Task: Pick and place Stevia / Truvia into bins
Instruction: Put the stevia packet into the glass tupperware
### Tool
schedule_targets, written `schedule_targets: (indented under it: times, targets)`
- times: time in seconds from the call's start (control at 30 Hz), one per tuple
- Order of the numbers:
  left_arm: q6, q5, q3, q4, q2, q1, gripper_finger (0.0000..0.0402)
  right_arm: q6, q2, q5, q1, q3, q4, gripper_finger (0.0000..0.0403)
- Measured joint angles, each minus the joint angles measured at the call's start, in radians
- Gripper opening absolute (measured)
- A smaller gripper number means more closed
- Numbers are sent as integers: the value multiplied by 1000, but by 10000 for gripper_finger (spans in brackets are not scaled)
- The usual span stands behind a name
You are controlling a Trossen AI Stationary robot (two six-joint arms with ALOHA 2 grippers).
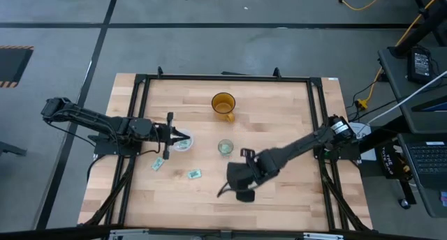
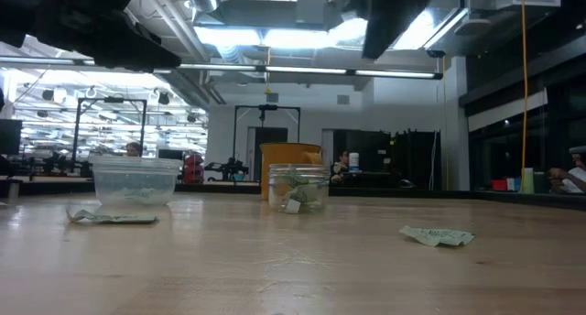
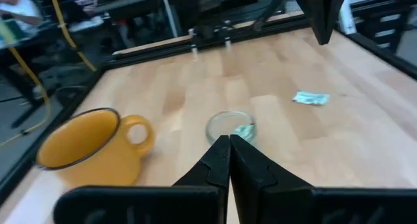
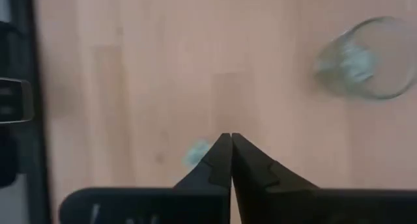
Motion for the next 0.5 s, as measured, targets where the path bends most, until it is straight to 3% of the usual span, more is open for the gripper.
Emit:
schedule_targets:
  times: [0.23,0.5]
  targets:
    - [-42,49,0,48,0,0,6,159,1,2,86,0,16,19]
    - [-159,156,0,49,0,0,6,192,16,69,153,-1,21,10]
